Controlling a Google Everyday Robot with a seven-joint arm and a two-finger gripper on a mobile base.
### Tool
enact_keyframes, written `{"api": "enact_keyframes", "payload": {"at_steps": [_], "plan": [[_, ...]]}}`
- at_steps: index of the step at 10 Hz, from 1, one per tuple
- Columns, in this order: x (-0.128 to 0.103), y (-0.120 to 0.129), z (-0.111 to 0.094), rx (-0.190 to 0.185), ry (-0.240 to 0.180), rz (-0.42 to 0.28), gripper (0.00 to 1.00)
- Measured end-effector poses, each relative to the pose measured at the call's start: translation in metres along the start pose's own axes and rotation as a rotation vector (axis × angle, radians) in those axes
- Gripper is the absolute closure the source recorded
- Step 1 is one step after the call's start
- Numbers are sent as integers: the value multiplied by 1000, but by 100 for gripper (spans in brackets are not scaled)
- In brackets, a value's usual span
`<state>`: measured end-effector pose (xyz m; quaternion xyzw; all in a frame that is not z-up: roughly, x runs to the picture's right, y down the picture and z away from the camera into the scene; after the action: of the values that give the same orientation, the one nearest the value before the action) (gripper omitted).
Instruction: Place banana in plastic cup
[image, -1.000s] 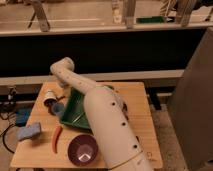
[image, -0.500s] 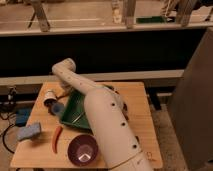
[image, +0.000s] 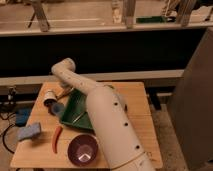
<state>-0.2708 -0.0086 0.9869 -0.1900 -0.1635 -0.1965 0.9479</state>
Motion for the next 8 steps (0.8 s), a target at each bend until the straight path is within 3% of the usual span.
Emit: {"api": "enact_keyframes", "payload": {"at_steps": [5,6,8], "plan": [[-13,-40,-83,134,-2,-174,100],[-15,-41,-94,144,-36,-227,100],[-23,-23,-113,159,-176,-351,100]]}}
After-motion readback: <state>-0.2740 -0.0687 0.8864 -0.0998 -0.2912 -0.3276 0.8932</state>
